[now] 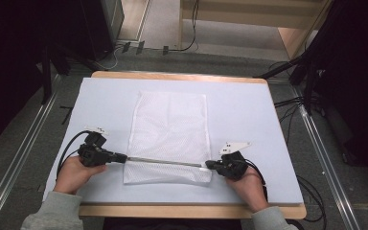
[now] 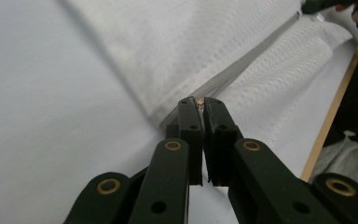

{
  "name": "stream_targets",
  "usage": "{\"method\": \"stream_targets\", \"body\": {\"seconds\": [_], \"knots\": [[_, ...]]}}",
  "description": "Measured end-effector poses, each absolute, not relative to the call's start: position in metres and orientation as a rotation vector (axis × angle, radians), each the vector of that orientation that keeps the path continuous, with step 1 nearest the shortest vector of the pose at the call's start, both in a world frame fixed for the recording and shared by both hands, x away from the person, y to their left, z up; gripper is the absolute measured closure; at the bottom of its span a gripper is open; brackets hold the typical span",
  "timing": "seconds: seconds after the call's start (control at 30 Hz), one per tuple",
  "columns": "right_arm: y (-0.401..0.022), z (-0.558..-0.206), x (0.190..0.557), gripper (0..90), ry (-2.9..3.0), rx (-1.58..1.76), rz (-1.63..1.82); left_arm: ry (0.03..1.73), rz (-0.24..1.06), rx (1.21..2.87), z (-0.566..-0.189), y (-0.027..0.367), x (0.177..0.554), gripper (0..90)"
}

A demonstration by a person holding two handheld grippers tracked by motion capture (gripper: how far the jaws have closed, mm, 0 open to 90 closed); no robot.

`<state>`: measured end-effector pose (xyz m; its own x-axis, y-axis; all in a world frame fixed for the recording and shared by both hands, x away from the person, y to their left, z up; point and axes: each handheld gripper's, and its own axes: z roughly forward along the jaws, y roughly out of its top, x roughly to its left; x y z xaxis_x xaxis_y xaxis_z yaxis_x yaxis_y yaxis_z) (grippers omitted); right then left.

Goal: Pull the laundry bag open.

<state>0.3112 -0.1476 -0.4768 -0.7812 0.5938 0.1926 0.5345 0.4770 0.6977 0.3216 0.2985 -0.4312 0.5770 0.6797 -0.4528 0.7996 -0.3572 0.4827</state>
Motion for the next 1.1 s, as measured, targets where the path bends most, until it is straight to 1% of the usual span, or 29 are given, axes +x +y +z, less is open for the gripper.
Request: {"method": "stream_targets", "body": {"seconds": [0.1, 0.13, 0.17, 0.23, 0.33, 0.47, 0.53, 0.57, 0.6, 0.63, 0.67, 0.73, 0.77, 0.83, 1.0, 1.1], "knots": [[-0.148, -0.477, 0.312, 90.0, 2.636, 1.011, 1.203, 1.162, -0.208, 2.145, -0.430, 0.297, 0.318, 88.4], [-0.147, -0.477, 0.312, 90.0, 2.638, 1.009, 1.203, 1.158, -0.230, 2.136, -0.430, 0.301, 0.319, 88.4], [-0.147, -0.476, 0.312, 90.0, 2.641, 1.004, 1.194, 1.169, -0.206, 2.141, -0.431, 0.304, 0.318, 88.4], [-0.147, -0.476, 0.312, 90.0, 2.640, 1.001, 1.189, 1.171, -0.229, 2.125, -0.433, 0.309, 0.319, 88.4], [-0.147, -0.476, 0.313, 90.0, 2.646, 1.007, 1.197, 1.145, -0.195, 2.142, -0.433, 0.305, 0.317, 88.1], [-0.148, -0.474, 0.317, 90.0, 2.675, 1.012, 1.202, 1.094, -0.162, 2.112, -0.430, 0.306, 0.316, 86.3], [-0.148, -0.471, 0.319, 90.0, 2.687, 1.025, 1.196, 1.071, -0.174, 2.098, -0.430, 0.306, 0.315, 79.4], [-0.148, -0.470, 0.320, 90.0, 2.677, 1.029, 1.215, 1.064, -0.171, 2.099, -0.430, 0.305, 0.315, 74.3], [-0.149, -0.469, 0.321, 87.4, 2.665, 1.035, 1.232, 1.059, -0.164, 2.103, -0.430, 0.305, 0.315, 72.2], [-0.150, -0.467, 0.321, 86.5, 2.658, 1.048, 1.250, 1.056, -0.155, 2.107, -0.429, 0.304, 0.314, 71.1], [-0.151, -0.467, 0.321, 85.5, 2.649, 1.056, 1.265, 1.054, -0.146, 2.109, -0.429, 0.304, 0.314, 68.2], [-0.152, -0.466, 0.322, 82.3, 2.636, 1.052, 1.269, 1.046, -0.111, 2.109, -0.428, 0.304, 0.314, 65.9], [-0.152, -0.465, 0.322, 81.1, 2.633, 1.060, 1.269, 1.046, -0.099, 2.101, -0.428, 0.304, 0.314, 62.5], [-0.153, -0.465, 0.323, 76.9, 2.627, 1.056, 1.269, 1.045, -0.090, 2.099, -0.428, 0.305, 0.315, 60.0], [-0.154, -0.464, 0.324, 68.0, 2.604, 1.044, 1.276, 1.071, -0.054, 2.085, -0.429, 0.308, 0.319, 48.4], [-0.155, -0.463, 0.324, 63.3, 2.590, 1.042, 1.277, 1.074, -0.030, 2.078, -0.430, 0.310, 0.320, 44.7]]}}
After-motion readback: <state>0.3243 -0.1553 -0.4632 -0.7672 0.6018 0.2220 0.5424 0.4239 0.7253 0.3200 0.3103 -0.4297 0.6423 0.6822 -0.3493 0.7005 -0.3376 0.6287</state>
